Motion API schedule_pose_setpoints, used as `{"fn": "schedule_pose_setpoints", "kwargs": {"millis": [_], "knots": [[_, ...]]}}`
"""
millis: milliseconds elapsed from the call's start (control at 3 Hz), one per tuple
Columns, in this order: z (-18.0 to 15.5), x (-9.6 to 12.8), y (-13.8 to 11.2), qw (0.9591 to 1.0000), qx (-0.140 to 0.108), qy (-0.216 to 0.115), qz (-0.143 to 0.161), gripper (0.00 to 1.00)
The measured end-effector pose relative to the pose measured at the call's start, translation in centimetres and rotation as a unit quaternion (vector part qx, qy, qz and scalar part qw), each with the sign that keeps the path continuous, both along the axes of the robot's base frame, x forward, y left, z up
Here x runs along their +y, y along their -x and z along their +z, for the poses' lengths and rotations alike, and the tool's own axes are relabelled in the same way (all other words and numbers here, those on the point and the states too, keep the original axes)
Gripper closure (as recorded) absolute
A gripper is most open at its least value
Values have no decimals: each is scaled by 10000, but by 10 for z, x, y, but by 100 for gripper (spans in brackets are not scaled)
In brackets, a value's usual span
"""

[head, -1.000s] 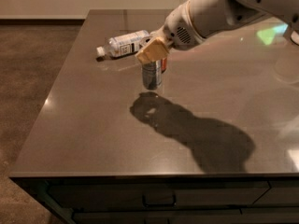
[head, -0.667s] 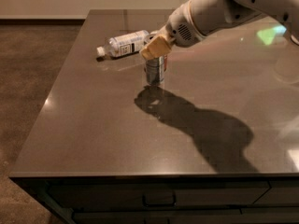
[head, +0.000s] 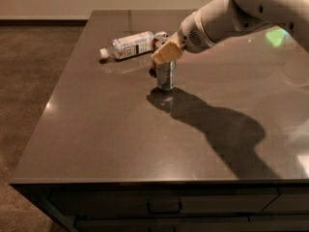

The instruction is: Move redbull can near coke can

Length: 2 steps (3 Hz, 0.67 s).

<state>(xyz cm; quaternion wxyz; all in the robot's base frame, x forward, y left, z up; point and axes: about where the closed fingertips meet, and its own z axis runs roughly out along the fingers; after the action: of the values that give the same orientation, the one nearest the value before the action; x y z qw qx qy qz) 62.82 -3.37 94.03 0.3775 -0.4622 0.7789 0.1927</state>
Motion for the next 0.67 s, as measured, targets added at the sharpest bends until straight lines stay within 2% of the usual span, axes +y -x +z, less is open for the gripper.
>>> {"fn": "schedule_pose_setpoints", "kwargs": {"millis": [667], "knots": [[-12, -7, -3, 9999, -23, -88, -141, 39]]}}
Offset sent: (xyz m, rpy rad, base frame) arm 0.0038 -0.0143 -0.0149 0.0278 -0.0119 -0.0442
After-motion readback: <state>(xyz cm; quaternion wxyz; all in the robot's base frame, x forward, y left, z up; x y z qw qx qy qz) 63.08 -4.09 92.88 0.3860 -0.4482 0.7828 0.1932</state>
